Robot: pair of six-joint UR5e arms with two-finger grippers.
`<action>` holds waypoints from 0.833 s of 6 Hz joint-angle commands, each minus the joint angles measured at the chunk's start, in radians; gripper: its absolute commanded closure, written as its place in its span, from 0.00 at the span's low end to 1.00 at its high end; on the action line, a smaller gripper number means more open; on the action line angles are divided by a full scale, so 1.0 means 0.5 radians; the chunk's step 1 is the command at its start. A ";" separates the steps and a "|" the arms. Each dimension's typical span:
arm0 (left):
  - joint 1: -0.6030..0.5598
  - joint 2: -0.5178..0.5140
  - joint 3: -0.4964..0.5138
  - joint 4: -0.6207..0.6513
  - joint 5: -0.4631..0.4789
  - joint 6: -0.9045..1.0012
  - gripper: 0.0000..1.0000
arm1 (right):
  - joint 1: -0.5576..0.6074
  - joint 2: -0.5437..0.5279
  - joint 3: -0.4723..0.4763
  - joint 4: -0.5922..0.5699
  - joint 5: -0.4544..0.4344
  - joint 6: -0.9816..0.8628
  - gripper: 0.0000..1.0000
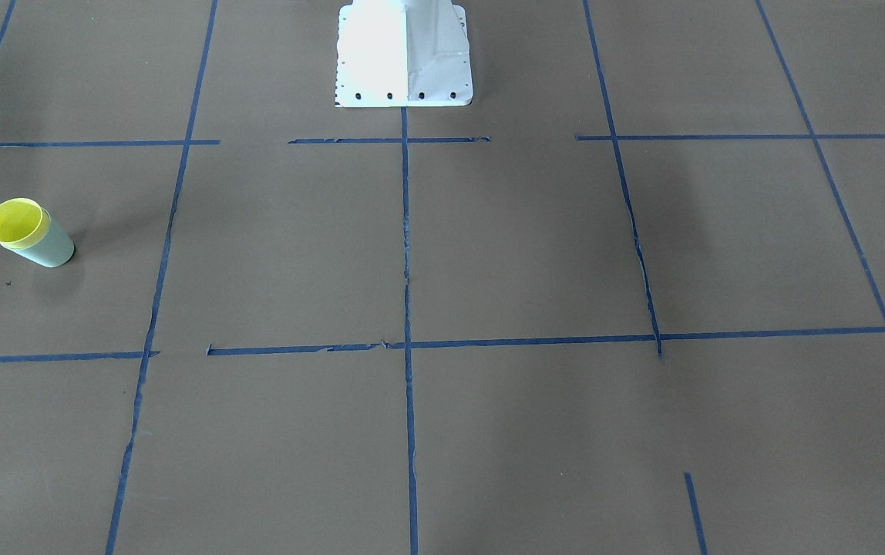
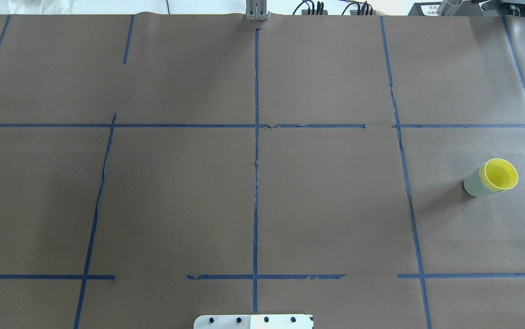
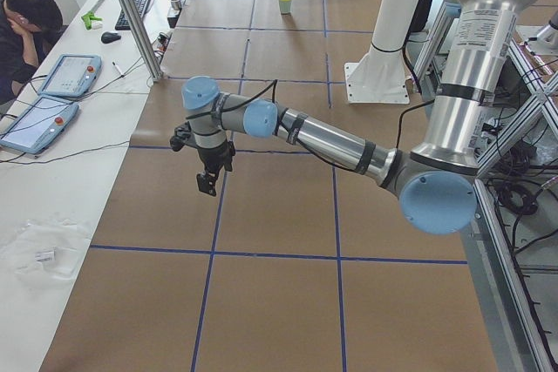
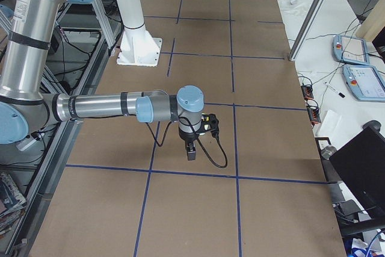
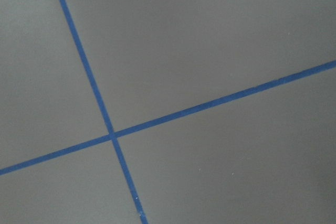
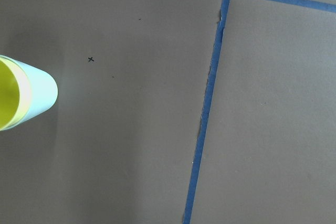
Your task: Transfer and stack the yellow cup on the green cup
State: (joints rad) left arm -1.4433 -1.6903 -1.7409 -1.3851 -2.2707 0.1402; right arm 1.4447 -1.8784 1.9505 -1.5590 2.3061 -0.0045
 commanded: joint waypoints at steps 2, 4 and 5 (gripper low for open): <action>-0.160 0.450 -0.040 -0.012 -0.073 0.143 0.00 | 0.001 0.002 0.011 0.004 0.066 0.104 0.00; -0.200 0.457 -0.004 0.021 -0.085 0.128 0.00 | 0.001 0.005 0.002 0.010 0.057 0.104 0.00; -0.203 0.505 -0.043 0.018 -0.076 0.128 0.00 | 0.001 0.005 0.002 0.013 0.057 0.107 0.00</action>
State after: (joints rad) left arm -1.5420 -1.4563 -1.7528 -1.3786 -2.3118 0.2056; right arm 1.4451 -1.8762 1.9521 -1.5542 2.3353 0.0478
